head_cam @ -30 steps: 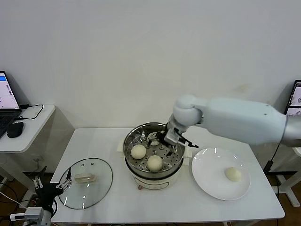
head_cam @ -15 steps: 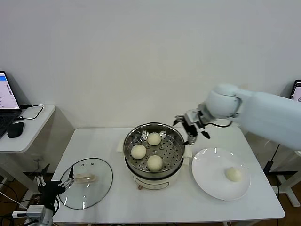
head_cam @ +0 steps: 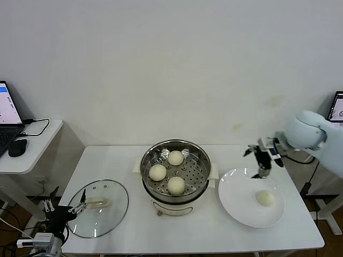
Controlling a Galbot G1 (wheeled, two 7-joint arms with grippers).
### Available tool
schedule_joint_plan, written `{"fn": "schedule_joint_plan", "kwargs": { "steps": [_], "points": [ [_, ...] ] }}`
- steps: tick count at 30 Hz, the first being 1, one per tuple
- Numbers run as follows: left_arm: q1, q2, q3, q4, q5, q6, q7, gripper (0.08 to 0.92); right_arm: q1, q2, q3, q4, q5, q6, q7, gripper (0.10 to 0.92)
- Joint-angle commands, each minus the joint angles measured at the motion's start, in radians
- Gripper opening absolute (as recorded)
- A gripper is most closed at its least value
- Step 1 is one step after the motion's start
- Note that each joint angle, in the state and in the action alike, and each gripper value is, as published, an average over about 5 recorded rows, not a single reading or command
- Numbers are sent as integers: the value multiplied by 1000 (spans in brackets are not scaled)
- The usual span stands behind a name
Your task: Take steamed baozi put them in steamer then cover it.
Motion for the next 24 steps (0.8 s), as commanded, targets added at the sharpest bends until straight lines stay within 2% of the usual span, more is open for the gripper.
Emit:
{"fn": "schedule_joint_plan", "kwargs": {
  "steps": [1,10,24],
  "points": [
    [2,0,-1,1,4,2,-1,823,-394,-74,299,-119,-166,135,-48,823],
    [12,-9,-9,-1,11,4,-1,823,-531,-5,390,-187,-258,143,-19,823],
    [23,-16,-26,-7,10,4,-1,823,-567,78,405,-257,-318,149,26,812]
  ]
}}
